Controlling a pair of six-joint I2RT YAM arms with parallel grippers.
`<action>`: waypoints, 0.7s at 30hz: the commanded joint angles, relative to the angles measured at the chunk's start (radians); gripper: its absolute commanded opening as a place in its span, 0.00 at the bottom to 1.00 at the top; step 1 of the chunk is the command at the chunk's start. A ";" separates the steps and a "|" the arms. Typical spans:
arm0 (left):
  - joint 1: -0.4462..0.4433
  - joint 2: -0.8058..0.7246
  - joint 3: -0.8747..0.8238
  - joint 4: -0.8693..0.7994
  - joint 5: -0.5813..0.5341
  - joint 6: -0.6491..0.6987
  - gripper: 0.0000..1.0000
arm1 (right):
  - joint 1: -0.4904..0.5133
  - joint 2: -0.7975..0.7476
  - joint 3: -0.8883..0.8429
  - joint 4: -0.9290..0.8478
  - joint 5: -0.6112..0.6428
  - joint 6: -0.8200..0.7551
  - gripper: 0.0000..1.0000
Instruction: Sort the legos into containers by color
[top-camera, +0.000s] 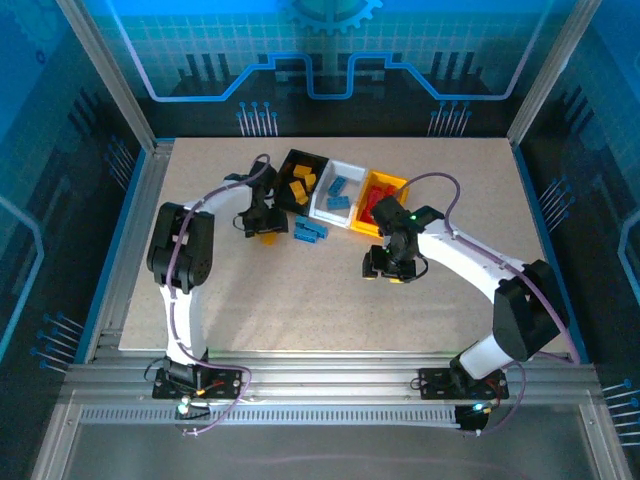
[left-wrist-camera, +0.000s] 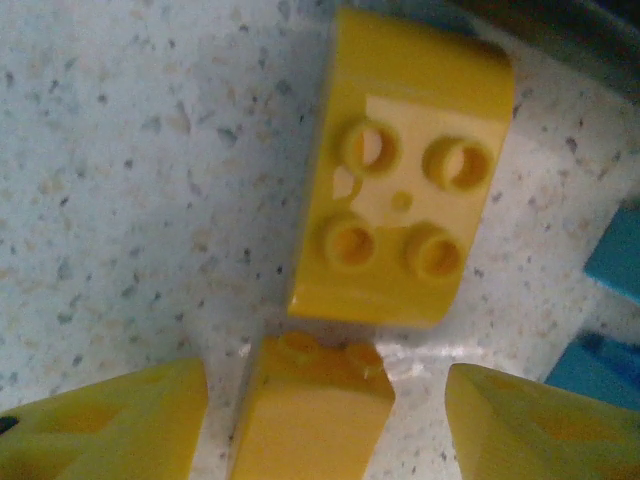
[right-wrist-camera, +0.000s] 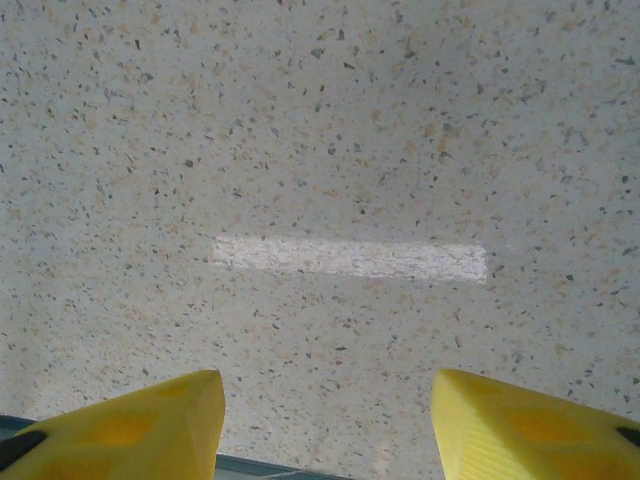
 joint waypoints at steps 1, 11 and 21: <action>0.010 0.035 0.033 -0.045 -0.014 0.034 0.64 | 0.022 0.004 0.044 -0.038 0.016 0.012 0.59; 0.010 0.029 -0.026 -0.031 0.001 0.020 0.51 | 0.024 0.021 0.053 -0.035 0.014 0.015 0.59; 0.010 -0.059 -0.161 -0.018 0.001 0.014 0.41 | 0.042 0.031 0.052 -0.013 0.009 0.016 0.59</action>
